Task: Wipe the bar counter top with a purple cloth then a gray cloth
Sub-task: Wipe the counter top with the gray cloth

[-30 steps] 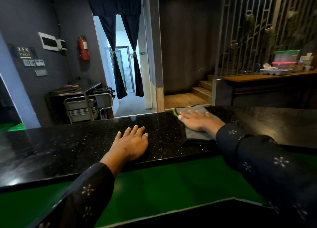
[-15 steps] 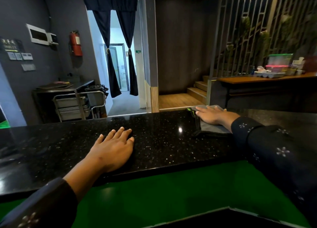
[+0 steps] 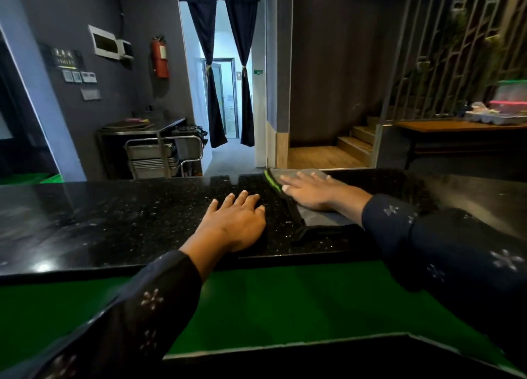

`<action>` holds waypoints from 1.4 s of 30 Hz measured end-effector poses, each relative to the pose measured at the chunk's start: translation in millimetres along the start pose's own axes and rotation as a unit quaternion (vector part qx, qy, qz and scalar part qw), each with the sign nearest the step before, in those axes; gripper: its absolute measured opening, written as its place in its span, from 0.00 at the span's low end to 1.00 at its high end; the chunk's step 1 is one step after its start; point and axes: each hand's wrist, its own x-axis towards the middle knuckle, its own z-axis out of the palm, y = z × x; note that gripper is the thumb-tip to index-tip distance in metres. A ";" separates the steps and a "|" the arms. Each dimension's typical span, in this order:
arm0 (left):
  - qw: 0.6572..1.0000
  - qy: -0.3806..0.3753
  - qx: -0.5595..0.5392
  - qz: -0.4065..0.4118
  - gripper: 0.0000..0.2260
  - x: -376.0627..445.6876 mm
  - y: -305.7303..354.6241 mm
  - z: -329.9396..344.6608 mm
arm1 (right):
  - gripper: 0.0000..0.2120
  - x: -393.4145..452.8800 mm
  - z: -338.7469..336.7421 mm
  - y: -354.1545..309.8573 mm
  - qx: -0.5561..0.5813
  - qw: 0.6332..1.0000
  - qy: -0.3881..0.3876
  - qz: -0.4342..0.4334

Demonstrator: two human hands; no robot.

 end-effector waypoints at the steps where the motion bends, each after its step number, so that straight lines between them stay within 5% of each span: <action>1: 1.000 0.003 -0.006 -0.002 0.24 -0.6 -0.1 -0.5 | 0.26 -13.3 4.1 -9.8 0.000 1.000 0.000 -0.017; 7: 0.997 0.036 -0.073 0.017 0.25 -6.6 -2.6 -5.7 | 0.24 -108.3 12.6 -6.1 0.006 1.000 0.002 -0.027; 11: 0.994 0.075 -0.072 0.025 0.28 -23.0 -30.4 -31.6 | 0.25 -97.5 6.0 6.8 0.002 1.000 0.002 0.025; 17: 0.994 0.027 0.023 -0.103 0.33 -55.5 -134.7 -63.8 | 0.28 -62.5 -0.3 -25.9 0.009 0.992 0.021 0.121; 25: 0.992 0.003 0.029 -0.124 0.36 -65.3 -169.8 -47.0 | 0.26 -96.6 30.4 -106.8 -0.008 0.999 0.015 -0.038; 37: 0.994 0.014 0.017 -0.111 0.32 -56.5 -176.4 -45.0 | 0.30 -8.1 11.8 -186.8 0.038 0.997 0.008 0.068; 42: 0.994 0.004 -0.001 -0.113 0.26 -53.8 -180.2 -46.5 | 0.30 -46.5 33.1 -208.3 0.005 0.998 -0.005 -0.057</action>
